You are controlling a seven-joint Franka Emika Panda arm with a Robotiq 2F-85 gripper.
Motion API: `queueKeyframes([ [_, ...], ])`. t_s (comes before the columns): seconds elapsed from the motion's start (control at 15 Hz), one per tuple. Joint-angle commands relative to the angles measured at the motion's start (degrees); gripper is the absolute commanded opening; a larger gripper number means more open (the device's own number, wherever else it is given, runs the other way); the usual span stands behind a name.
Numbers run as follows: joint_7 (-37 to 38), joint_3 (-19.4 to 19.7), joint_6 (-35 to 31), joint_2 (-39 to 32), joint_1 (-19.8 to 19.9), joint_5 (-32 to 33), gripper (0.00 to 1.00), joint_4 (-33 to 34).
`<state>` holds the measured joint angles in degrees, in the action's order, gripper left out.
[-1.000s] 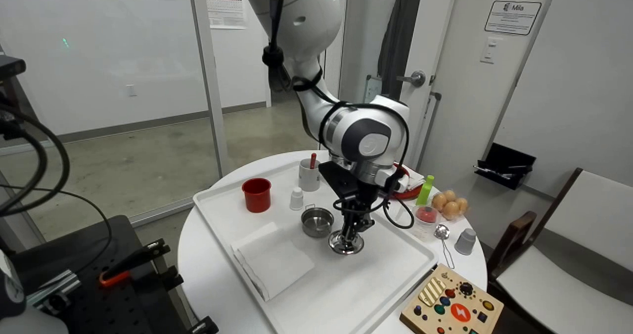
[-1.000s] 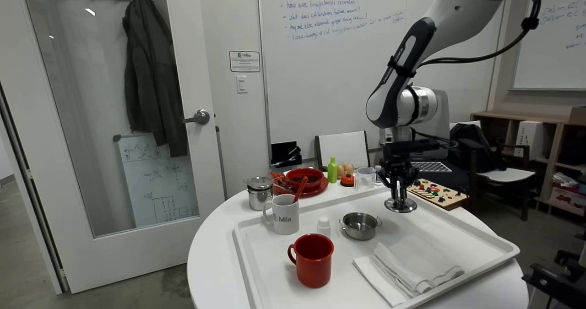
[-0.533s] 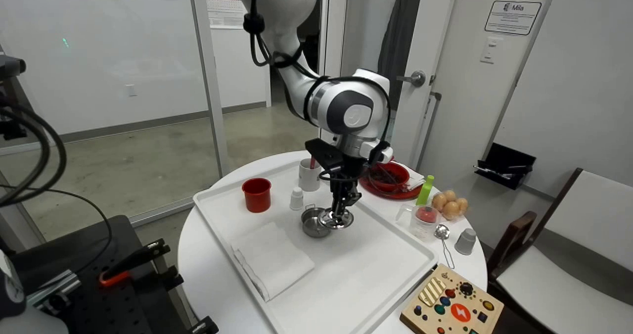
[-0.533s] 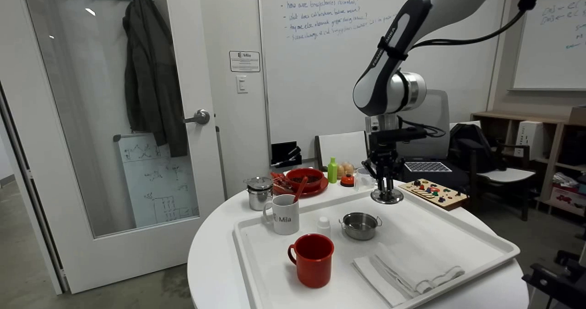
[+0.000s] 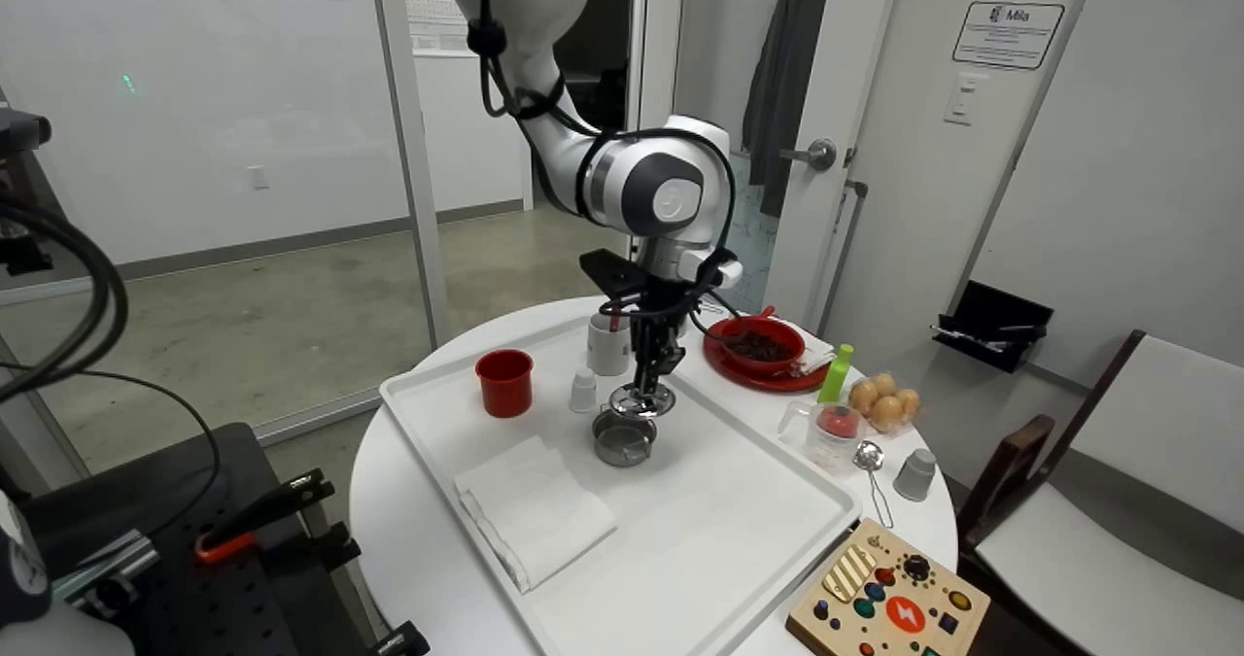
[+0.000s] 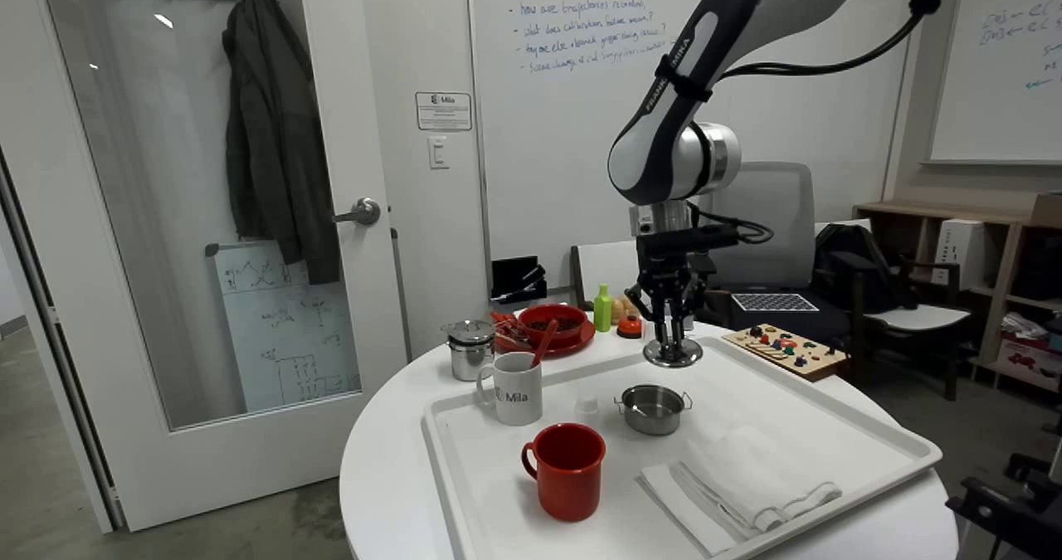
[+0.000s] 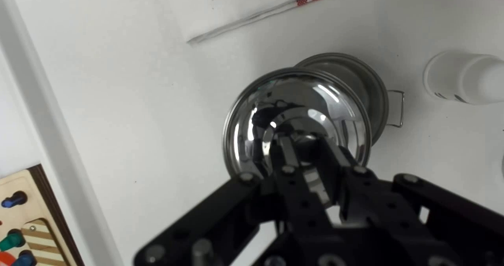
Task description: Take the silver lid from the table and place it on the the silver pot
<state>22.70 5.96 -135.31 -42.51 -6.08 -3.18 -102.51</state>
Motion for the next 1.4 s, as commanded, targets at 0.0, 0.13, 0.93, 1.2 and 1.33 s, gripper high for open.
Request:
queueKeyframes([
  [0.0, 3.4, 1.0, 3.3, -3.1, -1.7, 1.6, 0.12, 4.8],
  [0.13, 4.0, 0.9, 4.4, -4.9, -1.9, 1.7, 0.12, 6.9],
  [0.93, 5.2, 0.0, 7.2, -10.9, -1.9, 0.2, 0.12, 12.1],
  [1.2, 4.3, -1.0, 5.9, -10.0, -1.7, -0.4, 0.12, 10.5],
  [1.33, 4.0, -1.5, 4.6, -9.8, -1.4, -0.9, 0.12, 10.0],
])
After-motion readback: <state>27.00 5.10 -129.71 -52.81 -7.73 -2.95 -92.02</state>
